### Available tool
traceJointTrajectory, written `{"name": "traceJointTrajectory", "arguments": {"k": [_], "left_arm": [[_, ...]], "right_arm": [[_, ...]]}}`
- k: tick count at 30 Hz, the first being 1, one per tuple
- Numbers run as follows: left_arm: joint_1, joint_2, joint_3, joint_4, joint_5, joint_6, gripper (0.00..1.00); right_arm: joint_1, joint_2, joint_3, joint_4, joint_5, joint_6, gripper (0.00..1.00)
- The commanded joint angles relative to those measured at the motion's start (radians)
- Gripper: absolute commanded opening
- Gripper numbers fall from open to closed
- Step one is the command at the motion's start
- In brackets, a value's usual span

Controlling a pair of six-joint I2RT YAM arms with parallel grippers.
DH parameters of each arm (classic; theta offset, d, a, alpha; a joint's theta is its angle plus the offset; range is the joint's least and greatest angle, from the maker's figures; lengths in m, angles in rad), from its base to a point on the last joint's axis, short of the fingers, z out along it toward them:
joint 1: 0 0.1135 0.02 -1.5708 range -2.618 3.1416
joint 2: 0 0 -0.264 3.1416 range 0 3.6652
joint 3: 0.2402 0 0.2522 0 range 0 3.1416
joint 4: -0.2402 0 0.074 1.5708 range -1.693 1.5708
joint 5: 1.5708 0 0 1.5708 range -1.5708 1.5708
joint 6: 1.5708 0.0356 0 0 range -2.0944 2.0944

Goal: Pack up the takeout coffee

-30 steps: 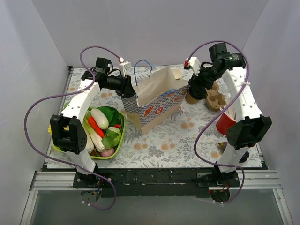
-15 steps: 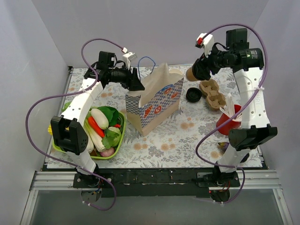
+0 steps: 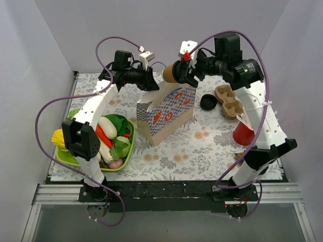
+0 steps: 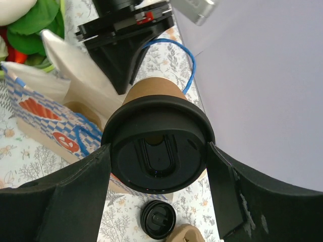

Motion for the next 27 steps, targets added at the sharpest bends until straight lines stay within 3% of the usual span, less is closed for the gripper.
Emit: {"name": "traceJointTrajectory", "arguments": {"k": [1,4,20,21,23,27], "left_arm": [[-0.004,-0.026,0.034,-0.004,-0.022,0.008,0.10],[-0.004,-0.038,0.034,-0.009,-0.021,0.005,0.00],[-0.059,-0.138,-0.022,-0.003,-0.011,-0.017,0.00],[-0.070,-0.149,-0.028,0.004,-0.012,-0.017,0.02],[-0.078,-0.157,-0.039,0.005,-0.013,-0.014,0.18],[-0.092,-0.164,-0.053,0.011,-0.022,-0.014,0.30]], "right_arm": [[0.017,-0.001,-0.003,0.023,0.005,-0.096,0.01],[0.023,-0.001,0.006,-0.023,-0.006,-0.137,0.01],[0.098,-0.129,-0.156,-0.224,0.020,-0.148,0.01],[0.106,-0.134,-0.161,-0.233,0.023,-0.149,0.01],[0.121,-0.137,-0.163,-0.276,0.037,-0.159,0.01],[0.146,-0.137,-0.173,-0.340,0.049,-0.162,0.01]]}}
